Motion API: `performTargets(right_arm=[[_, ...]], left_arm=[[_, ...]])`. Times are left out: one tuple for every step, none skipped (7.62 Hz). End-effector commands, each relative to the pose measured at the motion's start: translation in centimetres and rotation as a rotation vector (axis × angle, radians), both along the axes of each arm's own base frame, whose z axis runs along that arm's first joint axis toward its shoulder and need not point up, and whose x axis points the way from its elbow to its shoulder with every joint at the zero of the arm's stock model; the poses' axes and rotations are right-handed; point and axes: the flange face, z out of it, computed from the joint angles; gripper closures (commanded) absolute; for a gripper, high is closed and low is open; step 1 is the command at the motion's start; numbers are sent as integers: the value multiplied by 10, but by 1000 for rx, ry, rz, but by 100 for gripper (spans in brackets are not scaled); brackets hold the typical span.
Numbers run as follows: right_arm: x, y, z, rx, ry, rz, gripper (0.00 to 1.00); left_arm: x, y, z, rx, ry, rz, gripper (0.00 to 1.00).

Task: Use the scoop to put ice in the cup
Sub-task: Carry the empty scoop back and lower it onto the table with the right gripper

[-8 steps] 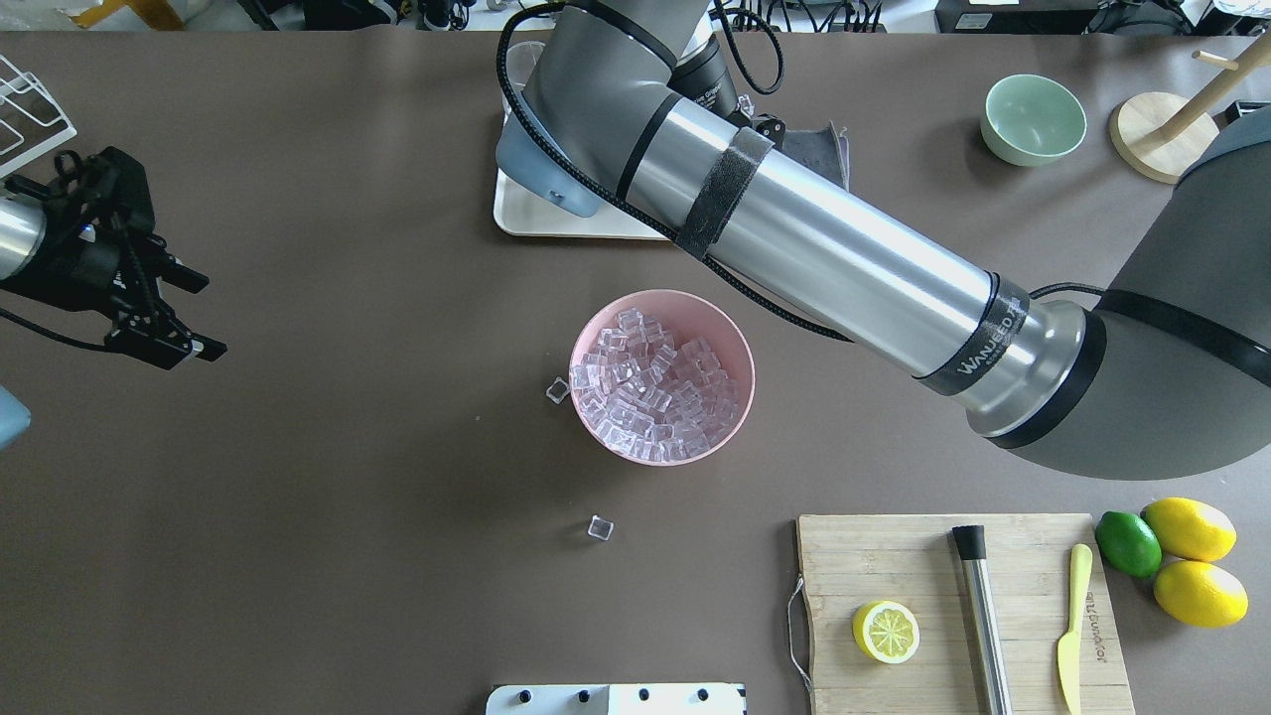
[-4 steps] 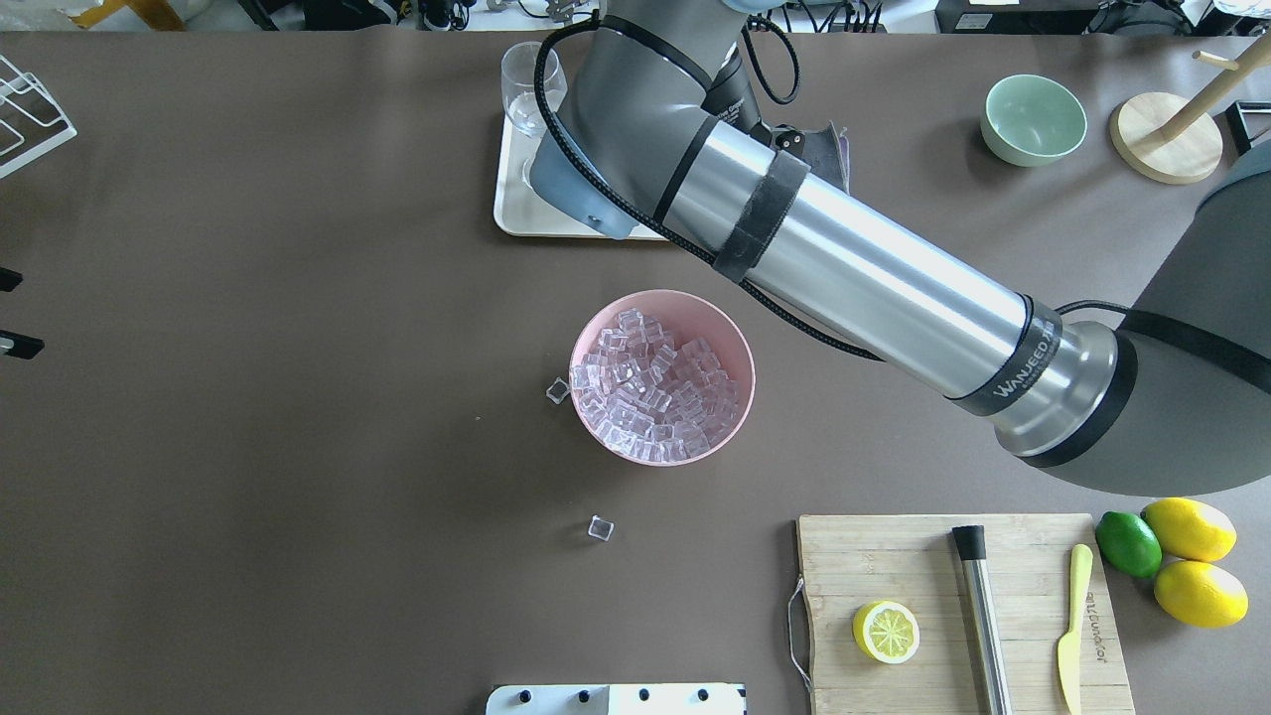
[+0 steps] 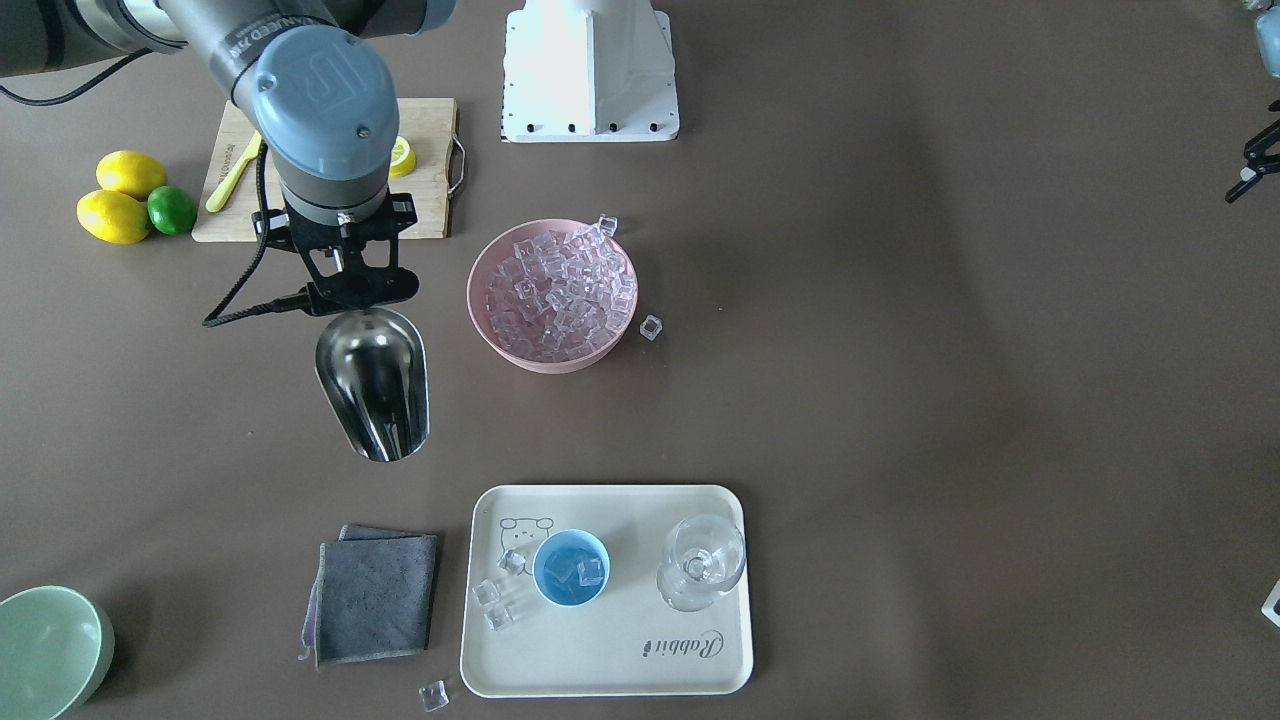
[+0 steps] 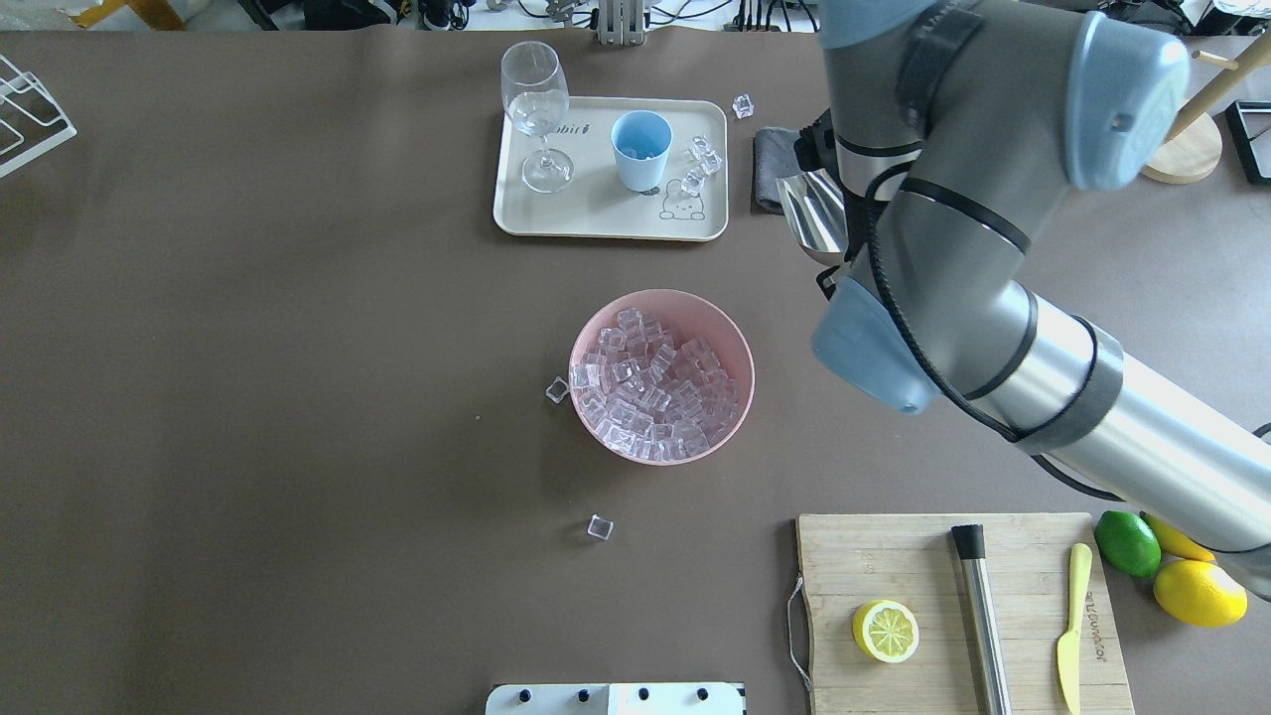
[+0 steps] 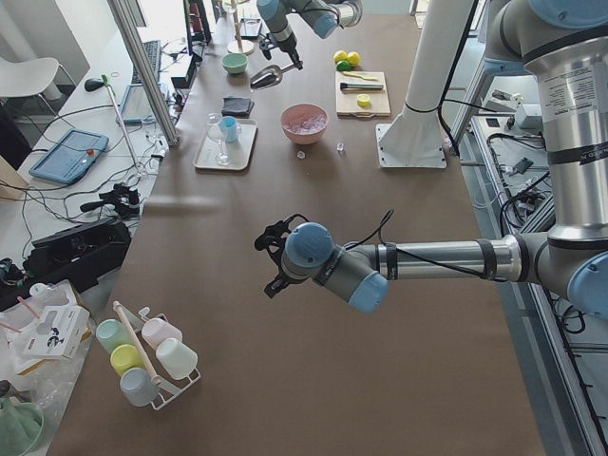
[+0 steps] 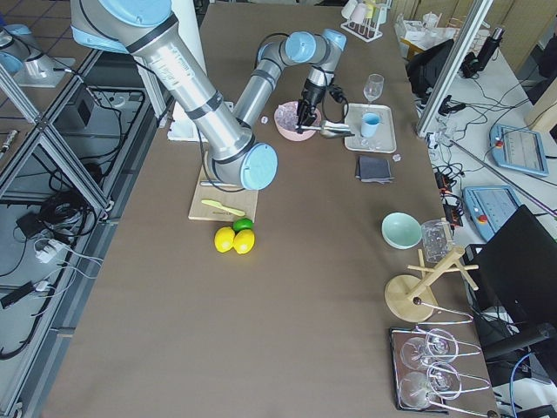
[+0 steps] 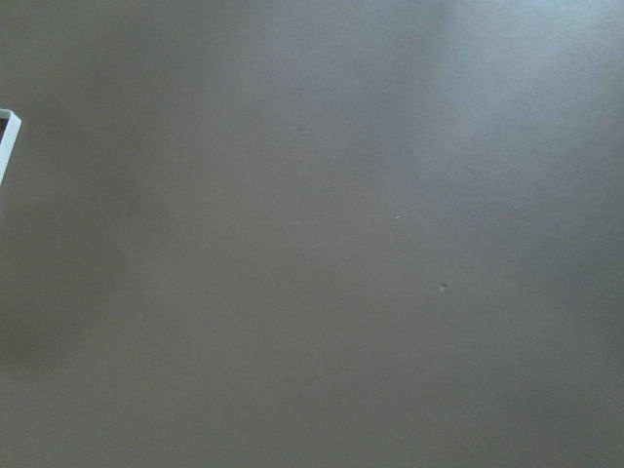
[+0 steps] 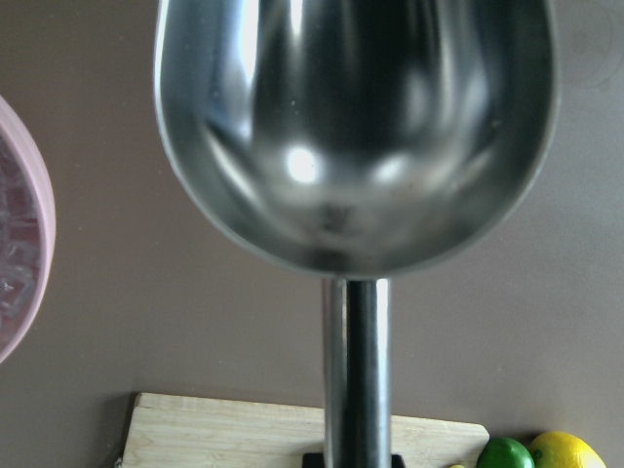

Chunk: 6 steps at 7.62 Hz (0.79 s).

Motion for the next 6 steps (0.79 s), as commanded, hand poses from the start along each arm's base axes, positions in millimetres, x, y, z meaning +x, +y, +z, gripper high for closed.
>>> performTargets(right_arm=[[53,52,87,46,-86,122,100],[57,56,114,46,-114,182,100],[59,60,131,37,-134,241,100],[56,67,143,12,-142,292,100],[49,75,157,-14,-147,335,100],[35,85,176,-43,-162,369,100]], left_arm=[[-52,24,65,-41,-28,-68,1],[-59,30,86,-82,-22,-85,1],[-68,38,96,-102,-19,-109,1],[-67,39,95,-102,3,-103,1],[-67,39,94,-102,4,-102,1],[-67,40,96,-107,5,-102,1]])
